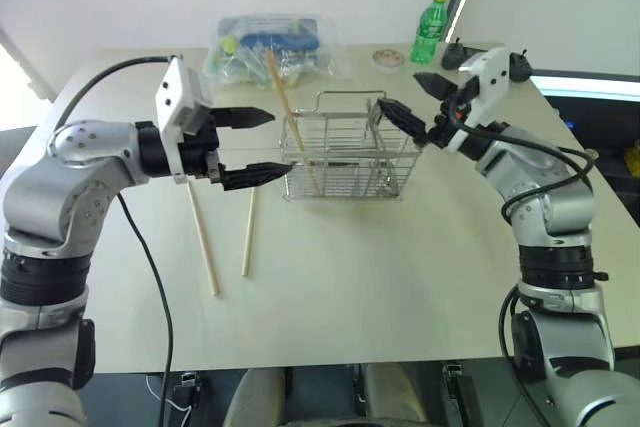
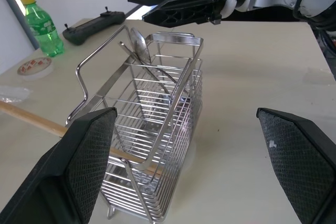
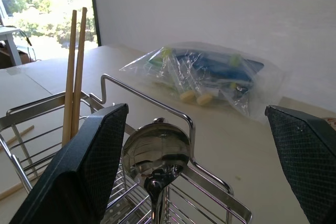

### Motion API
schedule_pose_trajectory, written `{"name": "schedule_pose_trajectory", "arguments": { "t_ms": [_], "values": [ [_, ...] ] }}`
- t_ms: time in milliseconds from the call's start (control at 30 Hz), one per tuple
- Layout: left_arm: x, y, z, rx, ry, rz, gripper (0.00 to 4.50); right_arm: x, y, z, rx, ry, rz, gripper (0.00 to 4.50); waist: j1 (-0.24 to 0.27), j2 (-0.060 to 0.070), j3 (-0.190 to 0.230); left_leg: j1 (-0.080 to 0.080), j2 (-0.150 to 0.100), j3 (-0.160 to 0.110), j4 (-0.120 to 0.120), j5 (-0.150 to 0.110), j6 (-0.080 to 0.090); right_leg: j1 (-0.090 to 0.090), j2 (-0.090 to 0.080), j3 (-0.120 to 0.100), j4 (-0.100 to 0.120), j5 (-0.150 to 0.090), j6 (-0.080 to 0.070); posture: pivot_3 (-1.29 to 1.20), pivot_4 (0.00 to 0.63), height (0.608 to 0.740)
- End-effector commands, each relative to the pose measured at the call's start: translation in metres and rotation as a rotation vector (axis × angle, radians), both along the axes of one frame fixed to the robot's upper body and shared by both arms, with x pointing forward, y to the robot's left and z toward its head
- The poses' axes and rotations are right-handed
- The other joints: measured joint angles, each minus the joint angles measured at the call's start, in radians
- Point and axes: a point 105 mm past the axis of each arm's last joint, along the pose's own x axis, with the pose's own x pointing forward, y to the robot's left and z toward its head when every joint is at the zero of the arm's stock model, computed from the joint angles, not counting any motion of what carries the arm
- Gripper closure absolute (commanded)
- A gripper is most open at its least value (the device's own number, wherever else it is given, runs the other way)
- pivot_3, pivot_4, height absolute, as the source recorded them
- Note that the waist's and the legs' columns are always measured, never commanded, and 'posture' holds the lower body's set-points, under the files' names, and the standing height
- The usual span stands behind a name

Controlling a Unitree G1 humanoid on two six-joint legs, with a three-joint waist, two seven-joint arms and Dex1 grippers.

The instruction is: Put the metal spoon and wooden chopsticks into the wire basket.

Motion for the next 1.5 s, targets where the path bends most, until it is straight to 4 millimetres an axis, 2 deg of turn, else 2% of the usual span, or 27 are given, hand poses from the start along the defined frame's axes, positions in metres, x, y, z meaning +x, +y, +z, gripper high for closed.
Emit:
{"name": "schedule_pose_trajectory", "arguments": {
  "t_ms": [33,133,200,300,467,600,767,900,1000,1100,1267,1400,1500],
  "values": [
    [0.0,0.006,0.024,-0.052,-0.059,0.013,0.0,-0.026,-0.009,0.049,-0.001,-0.122,0.028,0.07,0.001,0.0,0.0,0.0,0.0,0.0,0.0,0.0,0.0,0.0,0.0,0.0,0.0,0.0,0.0,0.0,0.15,0.721],
    [0.001,0.012,0.034,-0.095,-0.046,0.036,0.0,-0.054,-0.012,0.066,-0.058,-0.115,0.117,0.07,0.0,0.0,0.0,0.0,0.0,0.0,0.0,0.0,0.0,0.001,0.0,0.0,-0.001,0.0,0.0,0.0,0.15,0.721],
    [0.004,0.018,0.039,-0.118,-0.038,0.066,0.0,-0.073,-0.011,0.068,-0.114,-0.078,0.184,0.07,0.0,0.0,0.0,0.0,0.001,0.0,0.0,0.0,0.0,0.001,0.0,-0.001,-0.001,0.0,0.0,0.0,0.15,0.721],
    [0.016,0.036,0.039,-0.102,-0.026,0.201,0.0,-0.105,-0.004,0.055,-0.239,0.006,0.294,0.07,0.0,0.0,0.0,0.0,0.002,-0.001,0.0,-0.001,0.001,0.001,0.0,-0.002,-0.001,0.0,0.0,0.0,0.15,0.721],
    [0.04,0.085,0.024,-0.064,0.056,0.489,0.0,-0.132,0.004,0.021,-0.309,0.118,0.357,0.07,-0.002,-0.001,0.0,0.003,0.003,0.0,0.0,-0.001,0.002,0.004,0.001,-0.002,-0.002,-0.001,-0.001,0.0,0.15,0.721],
    [0.06,0.108,0.005,-0.066,0.156,0.664,0.0,-0.13,0.004,0.003,-0.317,0.156,0.292,0.07,0.002,-0.001,0.0,0.003,0.004,0.0,0.002,-0.001,0.002,0.005,0.0,-0.002,-0.001,-0.002,-0.004,0.0,0.15,0.721],
    [0.078,0.124,-0.031,-0.06,0.375,0.902,0.0,-0.129,0.013,-0.003,-0.274,0.168,0.287,0.07,0.008,-0.004,-0.001,0.002,0.004,0.0,0.003,-0.001,0.001,0.006,-0.001,-0.003,-0.002,-0.001,-0.003,0.0,0.15,0.721],
    [0.087,0.138,-0.058,-0.162,0.603,1.209,0.0,-0.129,0.019,-0.005,-0.228,0.164,0.272,0.07,0.011,-0.005,-0.002,0.0,0.003,-0.002,0.003,-0.001,0.001,0.005,-0.002,-0.004,-0.002,0.0,0.001,0.0,0.15,0.721],
    [0.088,0.135,-0.071,-0.198,0.73,1.338,0.0,-0.129,0.021,-0.009,-0.207,0.165,0.251,0.07,0.012,-0.006,-0.001,0.0,0.001,-0.002,0.002,-0.001,0.001,0.005,-0.002,-0.005,-0.001,0.001,0.003,0.0,0.15,0.721],
    [0.093,0.129,-0.068,-0.242,0.728,1.4,0.0,-0.128,0.022,-0.01,-0.194,0.166,0.243,0.07,0.015,-0.006,-0.001,0.0,0.0,-0.002,0.002,-0.001,0.001,0.004,-0.002,-0.006,-0.001,0.001,0.003,0.0,0.15,0.721],
    [0.089,0.112,-0.081,-0.164,0.821,1.413,0.0,-0.125,0.022,-0.011,-0.183,0.163,0.222,0.07,0.018,-0.006,-0.001,0.0,0.0,-0.002,0.002,0.0,0.0,0.004,-0.002,-0.006,-0.001,0.001,0.003,0.0,0.15,0.721],
    [0.084,0.106,-0.1,-0.1,0.895,1.418,0.0,-0.124,0.021,-0.013,-0.163,0.169,0.209,0.07,0.022,-0.006,-0.001,0.0,0.0,-0.002,0.002,0.001,-0.002,0.005,-0.002,-0.006,-0.001,0.001,0.003,0.0,0.15,0.721],
    [0.084,0.101,-0.107,-0.072,0.923,1.409,0.0,-0.126,0.023,-0.016,-0.169,0.174,0.21,0.07,0.024,-0.006,-0.001,0.0,0.0,-0.002,0.002,0.001,-0.002,0.005,-0.002,-0.006,-0.001,0.001,0.003,0.0,0.15,0.721]
  ]
}}
